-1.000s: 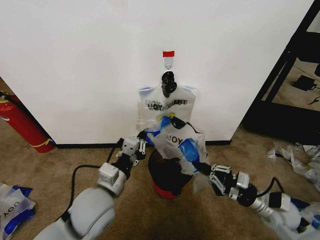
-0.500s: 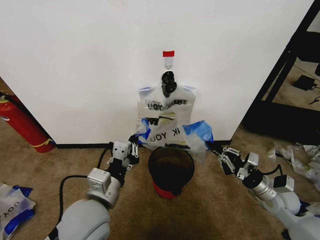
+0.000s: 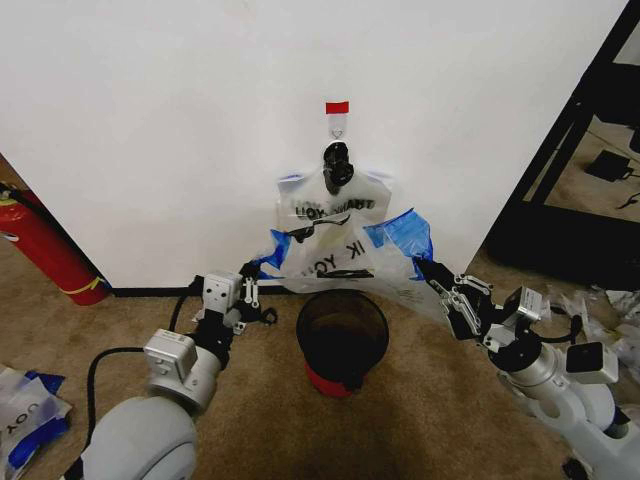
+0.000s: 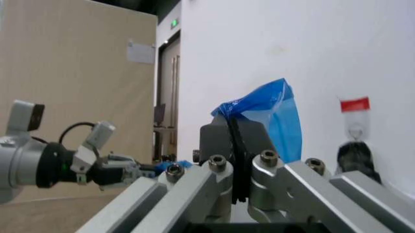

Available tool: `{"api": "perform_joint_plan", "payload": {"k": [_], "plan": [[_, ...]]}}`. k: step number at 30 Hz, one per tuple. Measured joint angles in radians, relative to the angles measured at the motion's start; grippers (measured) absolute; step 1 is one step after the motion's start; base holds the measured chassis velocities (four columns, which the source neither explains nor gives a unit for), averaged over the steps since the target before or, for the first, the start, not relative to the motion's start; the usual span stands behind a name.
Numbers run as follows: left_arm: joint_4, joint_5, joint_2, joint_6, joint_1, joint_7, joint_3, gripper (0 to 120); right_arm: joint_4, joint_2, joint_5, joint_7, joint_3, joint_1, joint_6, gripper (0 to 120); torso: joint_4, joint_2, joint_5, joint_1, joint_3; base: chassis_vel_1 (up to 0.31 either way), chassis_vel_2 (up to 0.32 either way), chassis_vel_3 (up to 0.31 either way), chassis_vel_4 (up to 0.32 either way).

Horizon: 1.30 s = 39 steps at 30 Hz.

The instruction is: Pick up the garbage bag from the wall and place it over the trash bin.

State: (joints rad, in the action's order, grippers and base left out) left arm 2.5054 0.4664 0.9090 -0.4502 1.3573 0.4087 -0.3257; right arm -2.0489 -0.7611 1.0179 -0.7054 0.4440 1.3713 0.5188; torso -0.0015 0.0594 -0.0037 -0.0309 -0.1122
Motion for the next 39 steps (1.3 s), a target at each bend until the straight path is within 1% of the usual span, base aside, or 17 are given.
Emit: {"api": "perform_joint_plan", "payload": {"k": [4,8,15,17,21,26,29,33,36,38,39], "plan": [[-0.002,-0.001,-0.008,-0.019,0.002,0.0,-0.01,0,0.027,-0.03,-0.016,0.0,-0.014,-0.002,0.003,0,-0.0001,0.0,0.0,0.0,0.0,0.0,0.0,0.0,0.0],[-0.003,0.001,-0.002,-0.017,-0.003,0.001,0.019,0,0.045,-0.041,-0.032,0.0,-0.017,-0.001,0.007,0,-0.0001,0.0,0.0,0.0,0.0,0.0,0.0,0.0,0.0],[-0.004,-0.001,0.065,-0.011,-0.013,0.001,0.091,0,0.174,-0.073,-0.086,-0.01,-0.019,-0.02,0.038,0,-0.0001,0.0,-0.0001,0.0,0.0,0.0,0.0,0.0,0.0],[-0.004,-0.005,0.073,-0.01,-0.014,0.001,0.098,0,0.2,-0.08,-0.097,-0.01,-0.019,-0.024,0.045,0,-0.0001,0.0,0.0,0.0,0.0,0.0,0.0,0.0,0.0],[-0.052,-0.043,0.108,0.008,-0.017,-0.012,0.127,0,0.328,-0.122,-0.152,-0.008,-0.037,-0.051,0.08,0,-0.0001,0.0,0.0001,0.0,0.0,0.0,0.0,0.0,0.0],[-0.098,-0.052,0.125,0.011,-0.018,-0.014,0.145,0,0.378,-0.154,-0.182,-0.008,-0.054,-0.059,0.092,0,-0.0001,0.0,0.0002,0.0,0.0,0.0,0.0,0.0,0.0],[-0.117,-0.046,0.133,0.018,-0.013,-0.016,0.171,0,0.379,-0.163,-0.193,-0.012,-0.055,-0.056,0.095,0,0.0,0.0,0.0001,0.0,0.0,0.0,0.0,0.0,0.0],[-0.122,-0.033,0.136,0.048,-0.012,-0.038,0.184,0,0.348,-0.152,-0.189,-0.019,-0.045,-0.046,0.095,0,-0.0001,0.0,0.0002,0.0,0.0,0.0,0.0,0.0,0.0],[-0.112,-0.016,0.118,0.081,-0.02,-0.071,0.177,0,0.276,-0.119,-0.159,-0.036,-0.017,-0.019,0.094,0,-0.0001,0.0,0.0001,0.0,0.0,0.0,0.0,0.0,0.0],[-0.093,0.013,0.098,0.083,-0.03,-0.077,0.162,0,0.214,-0.095,-0.138,-0.041,0.002,0.002,0.089,0,-0.0002,0.0,0.0001,0.0,0.0,0.0,0.0,0.0,0.0],[-0.093,0.013,0.098,0.083,-0.03,-0.077,0.162,0,0.214,-0.095,-0.138,-0.041,0.002,0.002,0.089,0,-0.0002,0.0,0.0001,0.0,0.0,0.0,0.0,0.0,0.0]]}}
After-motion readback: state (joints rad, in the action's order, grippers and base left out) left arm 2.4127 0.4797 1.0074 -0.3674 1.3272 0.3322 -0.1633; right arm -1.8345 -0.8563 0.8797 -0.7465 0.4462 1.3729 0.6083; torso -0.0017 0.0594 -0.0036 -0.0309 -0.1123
